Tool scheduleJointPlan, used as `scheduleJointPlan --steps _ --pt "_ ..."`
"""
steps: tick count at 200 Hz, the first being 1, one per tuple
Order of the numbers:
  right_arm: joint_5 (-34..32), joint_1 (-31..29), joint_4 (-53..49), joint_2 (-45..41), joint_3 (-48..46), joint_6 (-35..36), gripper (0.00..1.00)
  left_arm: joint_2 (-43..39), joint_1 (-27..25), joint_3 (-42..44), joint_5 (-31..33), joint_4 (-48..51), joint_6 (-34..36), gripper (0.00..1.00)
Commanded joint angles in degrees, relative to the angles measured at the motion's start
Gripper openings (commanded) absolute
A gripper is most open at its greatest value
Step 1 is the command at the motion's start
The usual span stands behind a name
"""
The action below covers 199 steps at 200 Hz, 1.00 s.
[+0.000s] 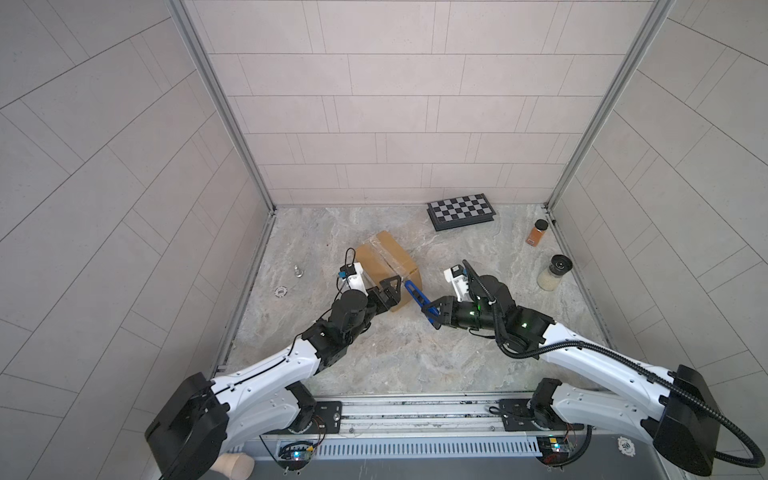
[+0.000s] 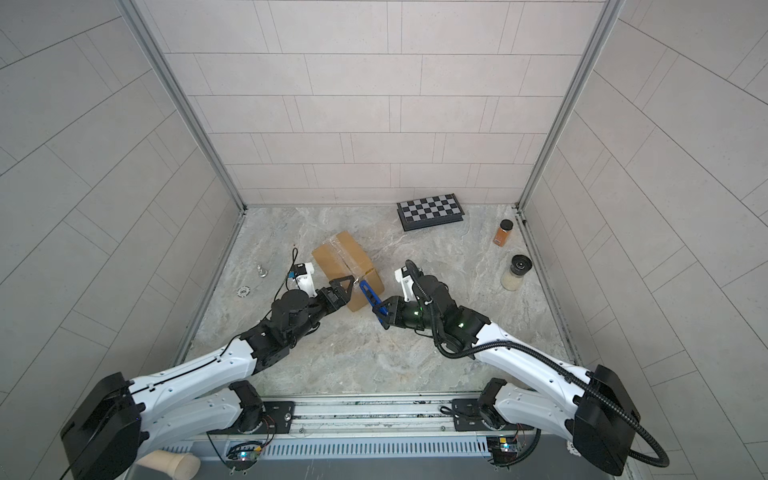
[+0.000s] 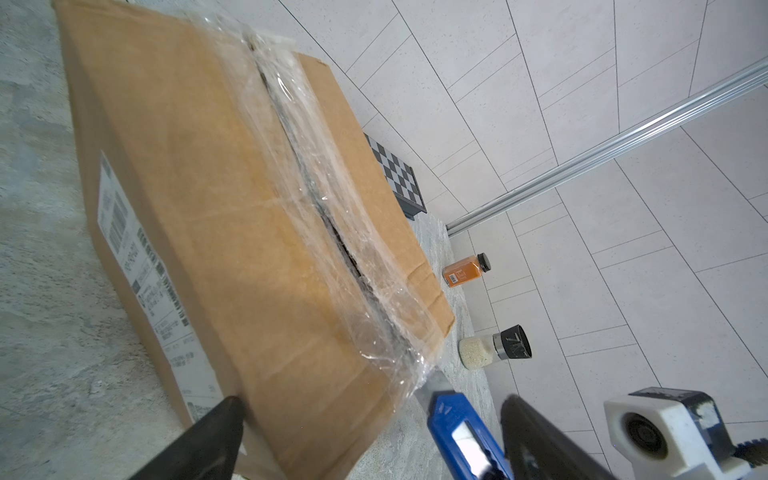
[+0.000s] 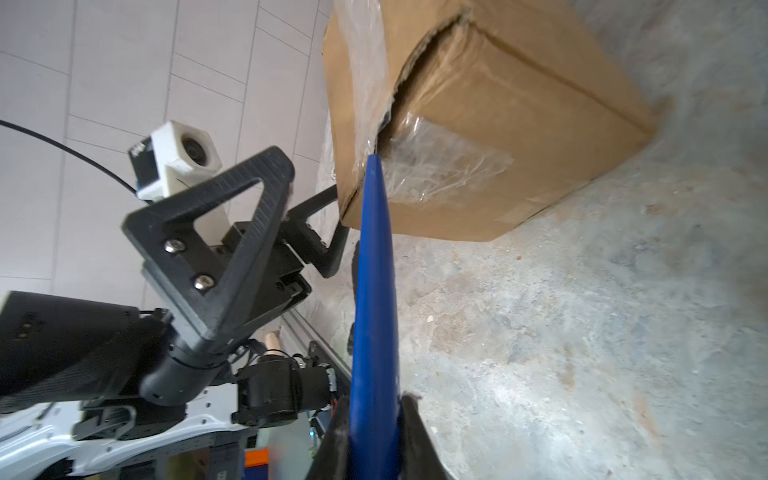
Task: Unpack the express box
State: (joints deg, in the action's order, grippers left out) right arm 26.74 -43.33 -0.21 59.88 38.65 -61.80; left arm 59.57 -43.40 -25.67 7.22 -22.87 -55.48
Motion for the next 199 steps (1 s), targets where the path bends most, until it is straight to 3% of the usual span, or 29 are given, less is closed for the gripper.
scheduleJointPlan --steps 1,32,81,199 --pt "7.61 -0.18 8.2 -2.31 -1.23 -4.91 0.0 -0.3 0.42 -0.07 -0.98 -2.44 1.09 1.0" --pt "8.51 -0.48 12.63 -1.31 -2.84 -8.72 0.0 -1.34 0.53 -0.45 -0.51 -1.33 1.82 1.0" --pt "4.48 -2.99 -6.31 1.93 1.81 3.1 0.0 -3.21 0.59 -2.63 -0.28 0.54 3.12 1.0" --pt "4.03 -5.88 -3.11 5.09 5.44 1.47 0.0 -2.68 0.61 -4.41 -1.42 -0.44 2.89 1.0"
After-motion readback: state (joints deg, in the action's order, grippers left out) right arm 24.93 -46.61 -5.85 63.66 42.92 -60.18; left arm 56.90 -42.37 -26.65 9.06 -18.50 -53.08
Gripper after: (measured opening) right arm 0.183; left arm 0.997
